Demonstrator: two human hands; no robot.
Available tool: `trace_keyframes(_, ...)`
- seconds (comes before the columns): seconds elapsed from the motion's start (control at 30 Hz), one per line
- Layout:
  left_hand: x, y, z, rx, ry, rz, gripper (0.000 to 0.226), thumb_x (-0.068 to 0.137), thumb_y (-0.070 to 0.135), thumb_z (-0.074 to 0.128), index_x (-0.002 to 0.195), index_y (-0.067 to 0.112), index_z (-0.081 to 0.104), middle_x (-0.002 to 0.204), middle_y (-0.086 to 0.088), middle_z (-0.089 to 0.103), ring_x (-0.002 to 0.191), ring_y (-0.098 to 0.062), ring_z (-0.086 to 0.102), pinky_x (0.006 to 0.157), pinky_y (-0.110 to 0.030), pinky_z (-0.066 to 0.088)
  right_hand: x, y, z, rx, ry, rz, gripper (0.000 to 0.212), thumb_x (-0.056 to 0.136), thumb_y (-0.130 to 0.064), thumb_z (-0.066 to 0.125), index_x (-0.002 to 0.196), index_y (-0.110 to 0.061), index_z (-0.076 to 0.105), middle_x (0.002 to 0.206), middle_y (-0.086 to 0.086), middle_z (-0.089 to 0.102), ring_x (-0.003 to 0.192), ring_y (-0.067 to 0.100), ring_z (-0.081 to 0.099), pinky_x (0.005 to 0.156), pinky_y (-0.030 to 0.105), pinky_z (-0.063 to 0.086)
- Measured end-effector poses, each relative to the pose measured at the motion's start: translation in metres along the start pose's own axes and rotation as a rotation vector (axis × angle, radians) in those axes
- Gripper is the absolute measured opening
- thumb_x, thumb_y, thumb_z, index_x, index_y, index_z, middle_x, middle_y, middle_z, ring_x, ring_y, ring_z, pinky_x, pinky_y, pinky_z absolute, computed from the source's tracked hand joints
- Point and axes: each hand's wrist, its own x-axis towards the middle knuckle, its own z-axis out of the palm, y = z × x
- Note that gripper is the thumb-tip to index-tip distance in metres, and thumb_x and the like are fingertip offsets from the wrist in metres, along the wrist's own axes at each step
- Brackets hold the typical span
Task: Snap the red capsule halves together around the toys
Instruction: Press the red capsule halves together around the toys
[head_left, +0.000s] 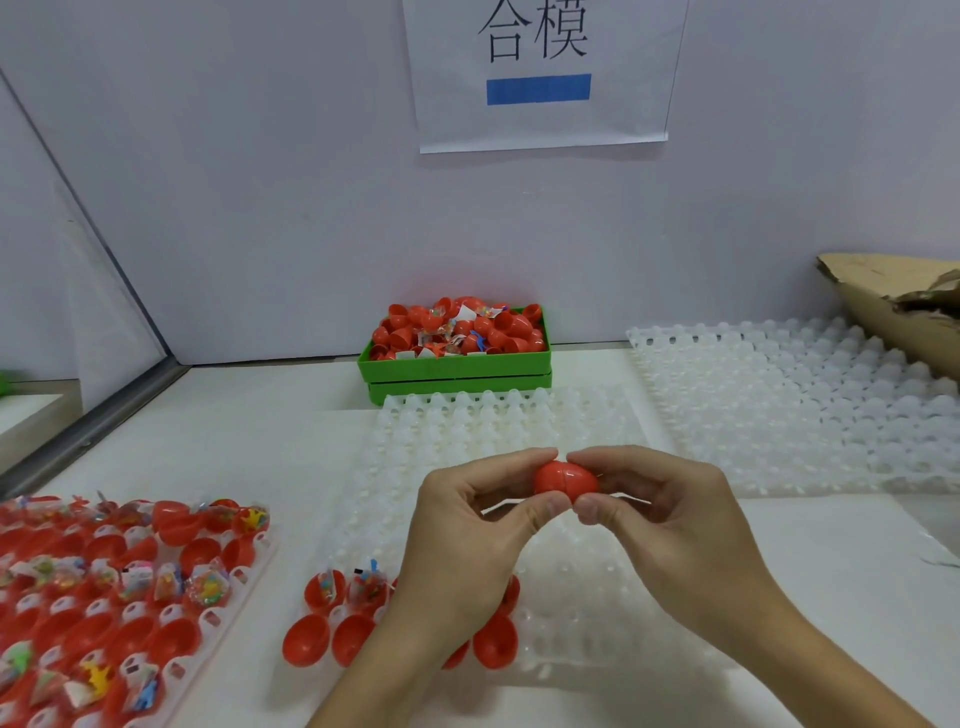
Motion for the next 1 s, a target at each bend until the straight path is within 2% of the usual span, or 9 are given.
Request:
trace_keyframes(0.1, 0.000, 0.001, -0.003, 0.008, -0.007, 0.002, 0.034, 0.073, 0.013, 0.081, 0.098, 0.035, 0.075, 0.092, 0.017, 0.076, 0.089, -0.001, 0.072, 0.077, -0.010, 0.053, 0.002, -0.001, 0.000, 0.009, -0.029, 0.030, 0.032, 0.080, 0.005, 0.075, 0.097, -0.021, 0.076, 0.088, -0.003, 0.077, 0.078, 0.020, 0.073, 0.069, 0.030, 0.060)
trace_keyframes(0.27, 0.001, 0.002, -0.003, 0.041, -0.010, 0.003, 0.037, 0.074, 0.009, 0.082, 0.094, 0.039, 0.074, 0.090, 0.019, 0.076, 0.087, 0.000, 0.072, 0.076, -0.010, 0.053, 0.001, -0.001, 0.001, 0.102, 0.021, 0.037, 0.036, 0.078, 0.013, 0.072, 0.093, -0.019, 0.077, 0.076, 0.003, 0.077, 0.067, 0.019, 0.073, 0.063, 0.019, 0.056)
trace_keyframes(0.53, 0.000, 0.004, -0.002, 0.133, 0.006, 0.058, 0.038, 0.072, 0.012, 0.083, 0.091, 0.044, 0.073, 0.086, 0.031, 0.071, 0.090, 0.009, 0.068, 0.075, -0.004, 0.049, -0.001, -0.001, 0.005, 0.129, 0.072, 0.045, 0.046, 0.075, 0.017, 0.072, 0.086, -0.028, 0.078, 0.077, 0.001, 0.078, 0.068, 0.019, 0.074, 0.065, 0.018, 0.057)
trace_keyframes(0.77, -0.001, 0.000, 0.000, 0.098, 0.021, 0.064, 0.036, 0.068, 0.012, 0.086, 0.092, 0.038, 0.076, 0.089, 0.023, 0.074, 0.089, 0.002, 0.071, 0.079, -0.011, 0.054, -0.002, -0.005, 0.004, 0.036, 0.065, 0.050, 0.051, 0.076, 0.018, 0.070, 0.087, -0.032, 0.077, 0.076, -0.004, 0.078, 0.068, 0.012, 0.074, 0.070, 0.016, 0.057)
trace_keyframes(0.83, -0.002, 0.000, 0.000, 0.125, 0.040, 0.083, 0.036, 0.066, 0.015, 0.086, 0.092, 0.038, 0.076, 0.090, 0.023, 0.074, 0.089, 0.001, 0.072, 0.080, -0.014, 0.055, -0.003, -0.006, 0.003, -0.001, 0.040, 0.055, 0.051, 0.080, 0.015, 0.068, 0.091, -0.034, 0.076, 0.082, -0.008, 0.078, 0.074, 0.009, 0.074, 0.075, 0.016, 0.056)
trace_keyframes(0.93, -0.003, -0.001, 0.002, 0.249, 0.087, 0.220, 0.035, 0.069, 0.013, 0.086, 0.095, 0.034, 0.078, 0.094, 0.025, 0.074, 0.087, 0.003, 0.071, 0.079, -0.014, 0.055, -0.005, -0.009, 0.005, -0.039, -0.044, 0.058, 0.032, 0.089, -0.003, 0.067, 0.111, -0.026, 0.073, 0.099, -0.015, 0.076, 0.095, 0.001, 0.071, 0.084, 0.012, 0.052)
trace_keyframes(1.0, -0.003, -0.001, 0.006, 0.443, 0.115, 0.416, 0.027, 0.072, 0.012, 0.081, 0.096, 0.024, 0.079, 0.097, 0.019, 0.072, 0.083, 0.001, 0.068, 0.076, -0.016, 0.053, -0.008, -0.008, 0.009, 0.021, -0.063, 0.101, 0.035, 0.085, -0.013, 0.073, 0.118, -0.023, 0.070, 0.102, -0.016, 0.076, 0.098, -0.002, 0.070, 0.086, 0.011, 0.051)
